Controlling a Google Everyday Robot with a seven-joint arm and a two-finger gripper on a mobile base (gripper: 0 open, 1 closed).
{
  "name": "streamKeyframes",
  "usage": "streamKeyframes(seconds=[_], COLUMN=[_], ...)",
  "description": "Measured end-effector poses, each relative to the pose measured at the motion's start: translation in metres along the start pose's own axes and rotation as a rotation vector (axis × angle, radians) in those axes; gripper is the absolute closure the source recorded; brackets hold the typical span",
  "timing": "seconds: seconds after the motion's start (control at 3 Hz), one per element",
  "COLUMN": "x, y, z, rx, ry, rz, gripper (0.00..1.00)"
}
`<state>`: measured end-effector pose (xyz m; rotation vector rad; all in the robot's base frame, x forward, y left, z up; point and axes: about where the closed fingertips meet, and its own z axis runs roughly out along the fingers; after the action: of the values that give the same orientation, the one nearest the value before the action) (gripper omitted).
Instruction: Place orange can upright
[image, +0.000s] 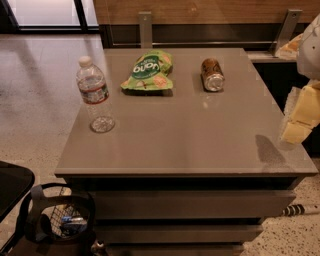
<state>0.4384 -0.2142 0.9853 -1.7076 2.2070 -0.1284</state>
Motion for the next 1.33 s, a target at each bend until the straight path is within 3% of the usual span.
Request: streamKeyframes(seconds=[0.33, 0.67, 1.0, 1.33], x=[0.0, 0.005, 0.007, -0.001], y=[0.0, -0.032, -0.071, -0.11], z=[0.0, 0.007, 0.018, 0.031], rx=[0.0, -0.022, -0.04, -0.031], ry=[0.0, -0.097, -0.188, -0.223], rz=[0.0, 0.092, 0.243, 0.394], gripper=[0.0, 0.0, 0.0, 0.0])
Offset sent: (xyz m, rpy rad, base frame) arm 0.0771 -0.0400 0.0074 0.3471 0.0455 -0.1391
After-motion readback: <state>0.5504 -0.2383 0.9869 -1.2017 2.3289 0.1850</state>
